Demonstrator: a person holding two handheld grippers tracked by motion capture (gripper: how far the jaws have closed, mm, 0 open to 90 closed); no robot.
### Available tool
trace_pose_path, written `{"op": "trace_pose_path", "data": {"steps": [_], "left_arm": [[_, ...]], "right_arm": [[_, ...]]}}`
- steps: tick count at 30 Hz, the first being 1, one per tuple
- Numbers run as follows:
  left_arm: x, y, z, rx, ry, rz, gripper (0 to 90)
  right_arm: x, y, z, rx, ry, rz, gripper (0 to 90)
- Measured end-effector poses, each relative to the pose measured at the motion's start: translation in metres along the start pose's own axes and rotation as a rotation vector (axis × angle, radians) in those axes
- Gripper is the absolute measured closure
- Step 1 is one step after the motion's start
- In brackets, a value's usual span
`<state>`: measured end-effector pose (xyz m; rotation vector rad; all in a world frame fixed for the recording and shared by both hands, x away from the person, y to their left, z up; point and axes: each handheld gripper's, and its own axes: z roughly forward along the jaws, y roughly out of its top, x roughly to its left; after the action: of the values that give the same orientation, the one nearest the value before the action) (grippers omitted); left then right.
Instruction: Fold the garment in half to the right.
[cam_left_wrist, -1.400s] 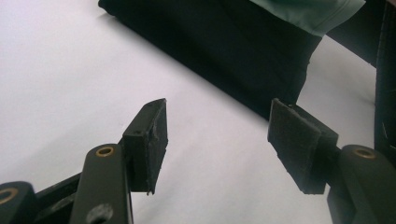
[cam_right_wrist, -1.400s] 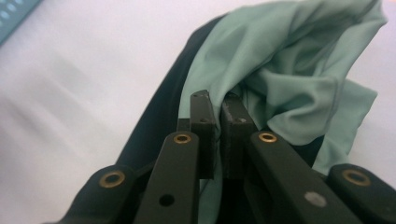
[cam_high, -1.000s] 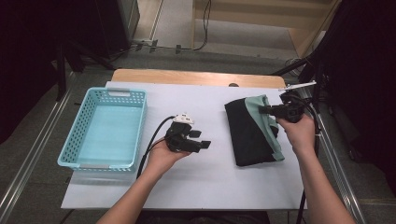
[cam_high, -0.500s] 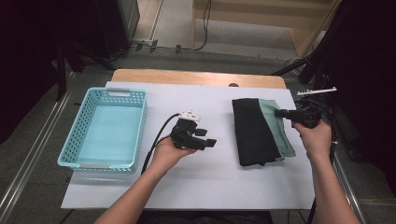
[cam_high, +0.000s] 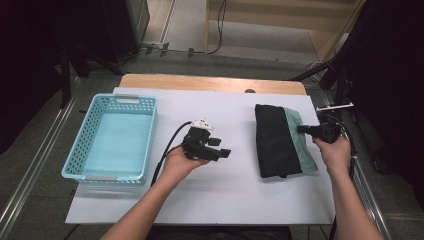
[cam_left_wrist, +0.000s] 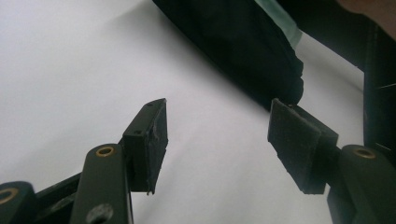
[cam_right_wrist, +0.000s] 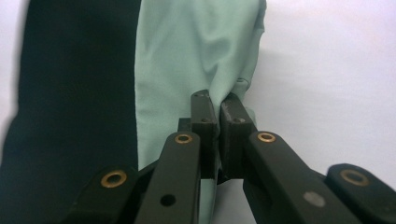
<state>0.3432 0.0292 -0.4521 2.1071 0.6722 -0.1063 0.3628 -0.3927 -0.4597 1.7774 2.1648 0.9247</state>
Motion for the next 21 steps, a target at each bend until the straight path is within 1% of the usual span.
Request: {"op": "trace_pose_path", "data": {"steps": [1, 3, 5, 7, 9, 12, 14, 17, 21], "left_arm": [[-0.001, 0.000, -0.001, -0.013, -0.006, 0.016, 38.9], [-0.003, 0.000, -0.001, -0.026, -0.017, 0.019, 38.8], [-0.003, 0.000, -0.001, -0.022, -0.017, 0.027, 38.8], [-0.003, -0.001, 0.000, -0.013, -0.016, 0.031, 38.8], [-0.004, -0.002, 0.001, -0.005, -0.012, 0.032, 38.9], [-0.005, -0.002, 0.002, -0.006, -0.014, 0.044, 38.9], [-0.006, -0.003, 0.002, -0.008, -0.018, 0.047, 38.9], [-0.008, -0.003, 0.003, -0.008, -0.027, 0.056, 38.9], [-0.010, -0.004, 0.004, -0.004, -0.031, 0.074, 38.9]], "right_arm": [[0.000, -0.001, 0.004, 0.005, -0.015, -0.002, 83.6], [0.000, -0.002, 0.008, 0.006, -0.035, -0.011, 83.5], [-0.001, -0.003, 0.013, 0.015, -0.055, -0.010, 83.5], [-0.003, -0.004, 0.016, 0.019, -0.063, -0.012, 83.5], [-0.004, -0.005, 0.020, 0.029, -0.070, -0.012, 83.5], [-0.004, -0.006, 0.025, 0.031, -0.075, -0.012, 83.3], [-0.005, -0.008, 0.029, 0.034, -0.086, -0.024, 82.9], [-0.006, -0.011, 0.035, 0.032, -0.085, -0.028, 82.9], [-0.008, -0.013, 0.038, 0.024, -0.083, -0.040, 83.0]]}}
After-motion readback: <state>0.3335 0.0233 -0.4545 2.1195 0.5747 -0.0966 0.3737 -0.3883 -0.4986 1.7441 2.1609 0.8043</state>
